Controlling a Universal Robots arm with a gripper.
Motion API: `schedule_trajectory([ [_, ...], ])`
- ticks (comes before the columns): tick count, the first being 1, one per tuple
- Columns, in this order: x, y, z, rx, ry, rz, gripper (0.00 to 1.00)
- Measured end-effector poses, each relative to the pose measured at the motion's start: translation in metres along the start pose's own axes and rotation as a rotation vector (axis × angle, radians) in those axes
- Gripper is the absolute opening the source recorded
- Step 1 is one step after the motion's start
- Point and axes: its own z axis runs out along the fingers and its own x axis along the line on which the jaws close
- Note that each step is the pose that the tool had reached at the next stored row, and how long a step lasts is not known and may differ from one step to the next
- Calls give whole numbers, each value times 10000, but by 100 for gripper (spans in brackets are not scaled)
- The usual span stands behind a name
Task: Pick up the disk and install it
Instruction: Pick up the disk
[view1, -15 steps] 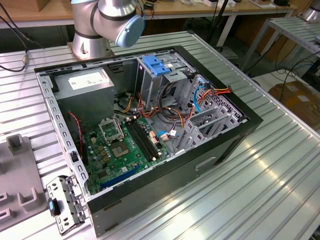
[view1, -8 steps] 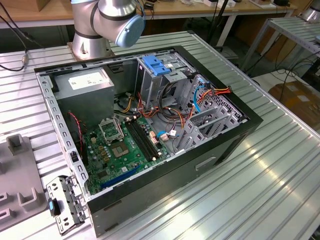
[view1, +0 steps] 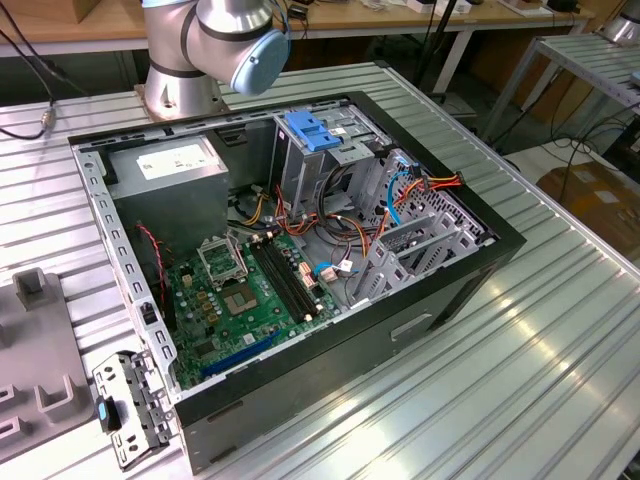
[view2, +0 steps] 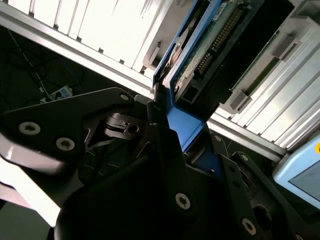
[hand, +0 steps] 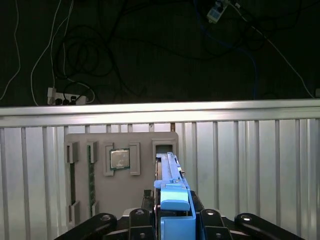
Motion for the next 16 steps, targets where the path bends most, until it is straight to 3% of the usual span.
schedule_trajectory([
  [7, 0, 0, -69, -3, 1, 0, 37],
  [16, 1, -1, -209, -6, 1, 0, 37],
])
